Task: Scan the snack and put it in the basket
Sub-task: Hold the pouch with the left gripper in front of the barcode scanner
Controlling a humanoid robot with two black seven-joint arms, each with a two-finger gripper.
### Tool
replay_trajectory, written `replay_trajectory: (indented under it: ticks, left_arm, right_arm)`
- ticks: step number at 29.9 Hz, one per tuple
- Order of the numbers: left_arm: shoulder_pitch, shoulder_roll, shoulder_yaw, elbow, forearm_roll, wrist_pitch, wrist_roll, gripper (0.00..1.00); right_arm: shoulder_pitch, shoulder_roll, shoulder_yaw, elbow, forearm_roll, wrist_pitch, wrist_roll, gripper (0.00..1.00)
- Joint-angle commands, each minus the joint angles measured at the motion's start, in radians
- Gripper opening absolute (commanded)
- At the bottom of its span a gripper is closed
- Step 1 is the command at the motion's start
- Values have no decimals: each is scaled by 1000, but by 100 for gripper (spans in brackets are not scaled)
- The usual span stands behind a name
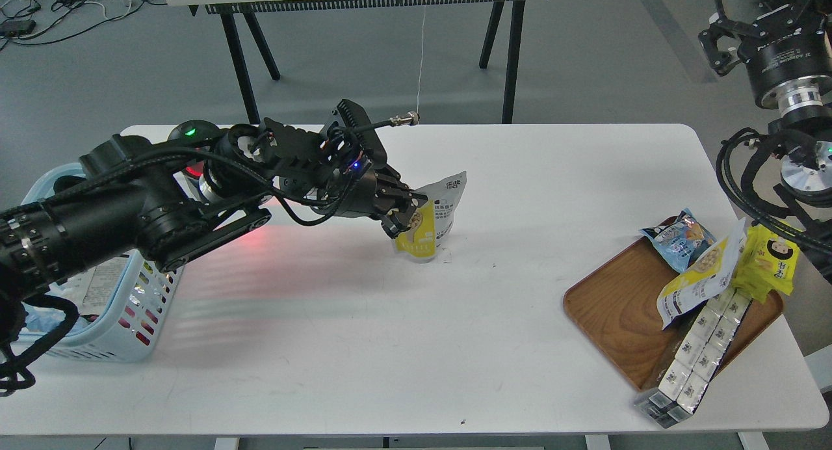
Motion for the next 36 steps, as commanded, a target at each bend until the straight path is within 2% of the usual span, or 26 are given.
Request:
replay_trajectory:
  ticks: [1,7,10,13,20,36]
  left_arm:
    - [0,53,-36,-57,0,-1,-8,0]
    - [20,200,-94,-171,0,-5,-68,0]
    - [22,271,-97,-183,0,-5,-72,0]
    - [20,335,-97,-183,0,-8,-105,0]
    - [29,438,-86,-182,0,-24,-105,0]
    - [34,478,-90,-117,0,-39,-105,0]
  right_arm:
    - [3,0,0,0,0,1,0,99]
    - [3,-6,0,0,0,1,0,99]
    - [3,-15,0,0,0,1,0,99]
    - [3,-18,2,0,0,1,0,99]
    - [3,-21,3,1,0,1,0,99]
    - [3,-53,3,24,0,1,0,99]
